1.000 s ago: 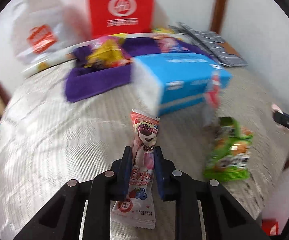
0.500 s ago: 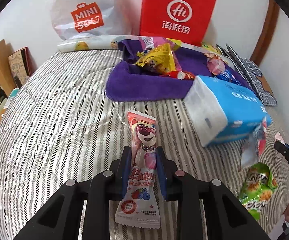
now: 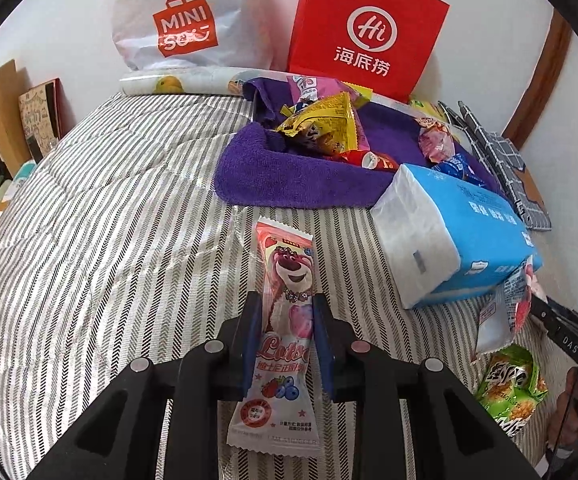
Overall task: Organize snacks
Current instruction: 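Carry candy stick and pastry packet over the purple towel with both tools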
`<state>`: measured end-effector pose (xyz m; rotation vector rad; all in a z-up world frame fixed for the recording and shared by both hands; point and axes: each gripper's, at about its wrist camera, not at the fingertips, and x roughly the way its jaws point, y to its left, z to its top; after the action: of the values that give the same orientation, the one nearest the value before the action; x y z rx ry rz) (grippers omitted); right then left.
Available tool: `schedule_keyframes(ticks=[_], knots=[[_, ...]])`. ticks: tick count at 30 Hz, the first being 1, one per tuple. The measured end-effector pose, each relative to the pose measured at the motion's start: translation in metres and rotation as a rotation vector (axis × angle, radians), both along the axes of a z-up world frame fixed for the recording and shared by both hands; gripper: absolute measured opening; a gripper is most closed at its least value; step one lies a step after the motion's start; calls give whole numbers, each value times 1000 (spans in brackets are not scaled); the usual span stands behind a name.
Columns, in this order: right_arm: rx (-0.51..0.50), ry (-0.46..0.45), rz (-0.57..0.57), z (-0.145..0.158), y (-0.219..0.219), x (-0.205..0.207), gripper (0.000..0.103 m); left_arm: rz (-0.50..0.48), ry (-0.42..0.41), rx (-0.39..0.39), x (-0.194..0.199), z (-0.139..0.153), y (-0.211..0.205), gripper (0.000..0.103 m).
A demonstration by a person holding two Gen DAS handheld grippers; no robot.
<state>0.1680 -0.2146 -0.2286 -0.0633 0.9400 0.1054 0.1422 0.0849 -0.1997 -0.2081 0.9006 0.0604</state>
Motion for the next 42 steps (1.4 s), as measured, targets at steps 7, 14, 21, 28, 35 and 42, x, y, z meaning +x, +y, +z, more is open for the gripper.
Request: schedule_keyframes(ticks=[7,14,21,28,35,42], knots=[[10,7,-8,-2,-1,1,37,-6,1,7,1,1,0,26],[30,1,-10,0,-4,1,37,1,-10,-41,-1,-1,5,22],[31,-22,-32,5,-8,-1,35,-3,-33,-54,-5,5,9,20],[95,-59,-35,30,-14,-17,34,-10,-66,-64,-15,27,16,18],[104,-150,6,79,1,-24,34,-33,-144,-62,-23,63,11,18],[92,-202,59,116,21,-17,34,-67,-184,-66,-2,87,-1,18]])
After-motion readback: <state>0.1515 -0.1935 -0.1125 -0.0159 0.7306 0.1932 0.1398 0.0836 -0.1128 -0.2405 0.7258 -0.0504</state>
